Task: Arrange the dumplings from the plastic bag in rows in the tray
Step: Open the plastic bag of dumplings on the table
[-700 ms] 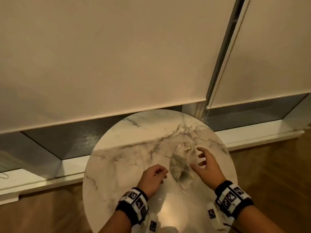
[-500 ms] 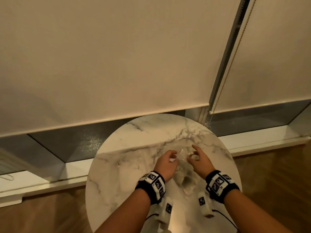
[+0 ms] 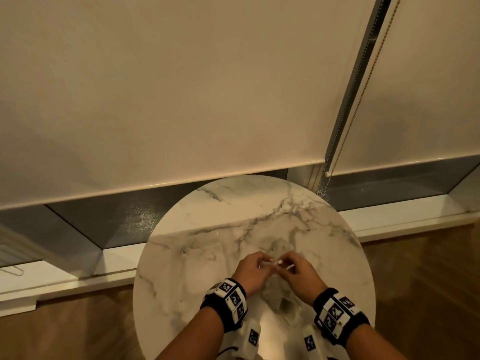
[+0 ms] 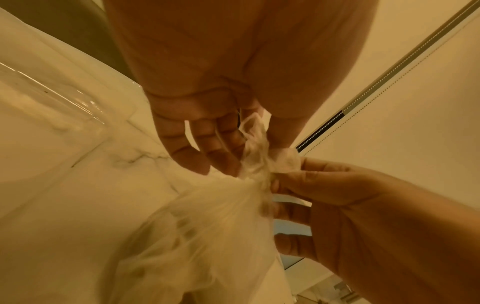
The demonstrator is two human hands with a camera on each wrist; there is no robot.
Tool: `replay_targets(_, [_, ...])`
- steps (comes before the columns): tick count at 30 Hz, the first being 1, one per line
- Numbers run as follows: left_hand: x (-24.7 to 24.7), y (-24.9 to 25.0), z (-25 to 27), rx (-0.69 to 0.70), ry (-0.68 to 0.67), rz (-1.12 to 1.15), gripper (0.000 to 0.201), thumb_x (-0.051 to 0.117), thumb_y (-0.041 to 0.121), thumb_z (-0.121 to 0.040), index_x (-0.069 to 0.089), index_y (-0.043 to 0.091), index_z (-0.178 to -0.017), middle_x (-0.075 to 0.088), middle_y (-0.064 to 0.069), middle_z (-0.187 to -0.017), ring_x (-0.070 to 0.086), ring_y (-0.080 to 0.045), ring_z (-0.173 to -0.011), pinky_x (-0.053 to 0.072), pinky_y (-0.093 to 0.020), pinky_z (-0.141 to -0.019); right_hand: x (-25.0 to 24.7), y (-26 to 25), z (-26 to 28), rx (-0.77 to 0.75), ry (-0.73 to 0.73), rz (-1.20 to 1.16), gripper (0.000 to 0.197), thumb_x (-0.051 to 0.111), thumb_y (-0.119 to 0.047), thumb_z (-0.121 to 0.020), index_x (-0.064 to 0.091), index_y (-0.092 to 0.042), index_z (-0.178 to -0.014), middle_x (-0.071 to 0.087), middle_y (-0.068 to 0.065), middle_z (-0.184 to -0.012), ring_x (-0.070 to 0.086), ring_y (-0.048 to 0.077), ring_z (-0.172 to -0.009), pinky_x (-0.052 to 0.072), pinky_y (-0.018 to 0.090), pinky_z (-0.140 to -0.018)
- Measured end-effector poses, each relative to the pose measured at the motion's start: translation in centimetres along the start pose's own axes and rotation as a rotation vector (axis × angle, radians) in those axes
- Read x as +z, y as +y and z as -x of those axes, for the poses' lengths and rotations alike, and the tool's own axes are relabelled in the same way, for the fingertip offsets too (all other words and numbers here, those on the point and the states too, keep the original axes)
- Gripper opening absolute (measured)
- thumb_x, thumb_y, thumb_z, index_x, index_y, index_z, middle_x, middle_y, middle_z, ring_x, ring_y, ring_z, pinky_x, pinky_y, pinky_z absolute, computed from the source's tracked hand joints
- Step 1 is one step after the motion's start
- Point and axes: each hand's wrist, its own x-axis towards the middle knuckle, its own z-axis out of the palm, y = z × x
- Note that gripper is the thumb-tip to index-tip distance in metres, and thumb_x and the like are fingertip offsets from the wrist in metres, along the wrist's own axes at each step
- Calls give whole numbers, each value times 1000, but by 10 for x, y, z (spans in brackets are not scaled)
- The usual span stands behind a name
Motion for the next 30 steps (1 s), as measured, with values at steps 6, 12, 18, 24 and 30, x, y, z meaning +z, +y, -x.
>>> replay_targets(6, [2, -9, 28, 11, 16, 139, 12, 70, 28, -91, 64, 18, -93, 68, -2, -92, 65, -15, -78, 60, -32, -72, 5, -5, 20, -114, -43, 107, 19, 72, -24, -85, 62, -30, -100, 65, -16, -101, 58, -4, -98, 49, 18, -80])
replay_targets(12, [7, -7, 48, 45, 116, 219, 4, 68, 12, -93, 65, 9, -94, 70, -16, -90, 68, -19, -70, 60, -30, -66, 6, -4, 25, -210, -86, 159, 12, 73, -26, -86, 69, -33, -95, 69, -15, -90, 64, 1, -88, 52, 22, -77])
replay_targets(18, [2, -16, 50, 51, 179, 205, 7, 73, 11, -88, 69, 15, -85, 71, -8, -77, 67, -20, -65, 61, -42, -66, 5, -9, 32, -233, -72, 194, 7, 74, -20, -86, 71, -24, -90, 67, -15, -80, 61, -2, -81, 43, 9, -72])
replay_targets(24, [-11, -21, 54, 51, 214, 193, 12, 74, 10, -88, 69, 16, -79, 68, -6, -72, 64, -16, -59, 57, -33, -60, 2, -8, 36, -226, -60, 256, 5, 71, -22, -88, 69, -26, -91, 67, -10, -81, 60, 1, -83, 43, 11, -72])
replay_targets(30, [-41, -29, 54, 34, 337, 238, 11, 71, 8, -90, 69, 11, -80, 68, -9, -73, 62, -15, -56, 52, -27, -56, -15, -2, 32, -169, 30, 284, 17, 67, -24, -91, 66, -29, -75, 67, -9, -70, 61, 5, -71, 50, 26, -70])
